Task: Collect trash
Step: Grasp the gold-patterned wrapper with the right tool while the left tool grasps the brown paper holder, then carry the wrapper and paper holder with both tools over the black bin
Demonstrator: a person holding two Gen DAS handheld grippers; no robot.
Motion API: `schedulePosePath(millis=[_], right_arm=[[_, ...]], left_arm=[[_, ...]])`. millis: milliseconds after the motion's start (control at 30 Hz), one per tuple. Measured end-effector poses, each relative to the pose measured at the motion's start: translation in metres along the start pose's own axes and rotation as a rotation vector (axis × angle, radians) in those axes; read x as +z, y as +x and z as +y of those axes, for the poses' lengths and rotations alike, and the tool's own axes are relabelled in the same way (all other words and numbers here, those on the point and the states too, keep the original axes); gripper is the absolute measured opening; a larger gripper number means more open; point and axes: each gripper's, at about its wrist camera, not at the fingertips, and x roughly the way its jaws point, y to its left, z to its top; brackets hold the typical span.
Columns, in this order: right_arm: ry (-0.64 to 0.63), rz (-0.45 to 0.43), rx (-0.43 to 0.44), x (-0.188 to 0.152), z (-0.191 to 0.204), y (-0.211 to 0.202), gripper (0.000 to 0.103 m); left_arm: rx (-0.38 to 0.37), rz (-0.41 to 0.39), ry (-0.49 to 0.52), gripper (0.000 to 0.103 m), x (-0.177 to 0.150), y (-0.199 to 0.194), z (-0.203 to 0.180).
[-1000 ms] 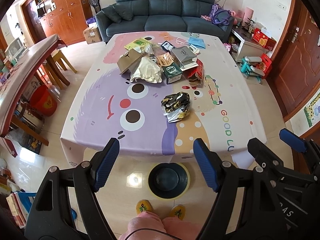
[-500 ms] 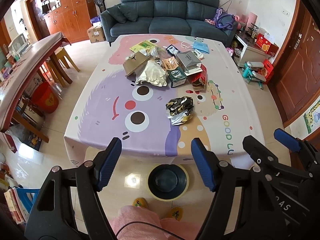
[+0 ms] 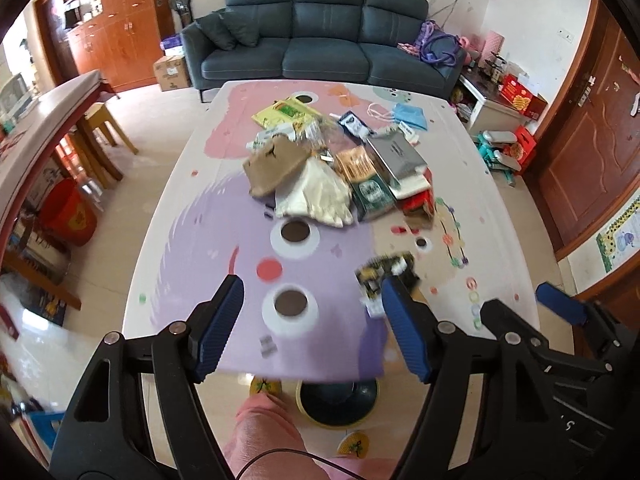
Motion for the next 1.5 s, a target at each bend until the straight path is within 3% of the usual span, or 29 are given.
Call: schedulePosePath(millis=[200,367,467,600,667,733,867,967,1167,1333,1500], right_arm=[[0.062,0.099,0.023,0.029,0.013,0.059,0.084],[0.107,0.178,0.002,0.034,0.019,0.117,0.084],[0.150,0.234,-0.024,0.027,0.017,0.151,0.084],[0.225,0.301,-0.032,0.014,0.008,0.182,0.078],[0.252,0.309,-0.023,0.009,0.007,0.189,0.073],[0.277,0.313,-0.007,0.004,0.008,0.196,0.060],[0.297,0.302,0.005,-0.003,0.016,0.202,0.049],[0.291,0.292,0.009,0.000,0.027,0.204,0.032],[0.335,0.249,-0.019,0.010,0.031,0.204,0.031],[0.378,0.237,-0.018,0.013,0.034,0.203,0.031],[0.383,0.255,-0.019,0.015,0.041,0.202,0.031]], left_arm=[[-0.040,0.042,0.056,0.069,0.049,0.055,0.047],[-0.058,0.062,0.164,0.069,0.075,0.103,0.079],[-0.107,0.103,0.198,0.069,0.089,0.132,0.097],[-0.227,0.186,0.159,0.069,0.115,0.169,0.120],[-0.279,0.229,0.123,0.069,0.125,0.182,0.129],[-0.335,0.276,0.082,0.069,0.135,0.199,0.138],[-0.363,0.322,0.094,0.069,0.151,0.222,0.142],[-0.380,0.339,0.129,0.069,0.161,0.238,0.141],[-0.419,0.385,0.245,0.070,0.170,0.263,0.131],[-0.496,0.433,0.321,0.070,0.178,0.278,0.117],[-0.545,0.467,0.331,0.070,0.182,0.291,0.109]])
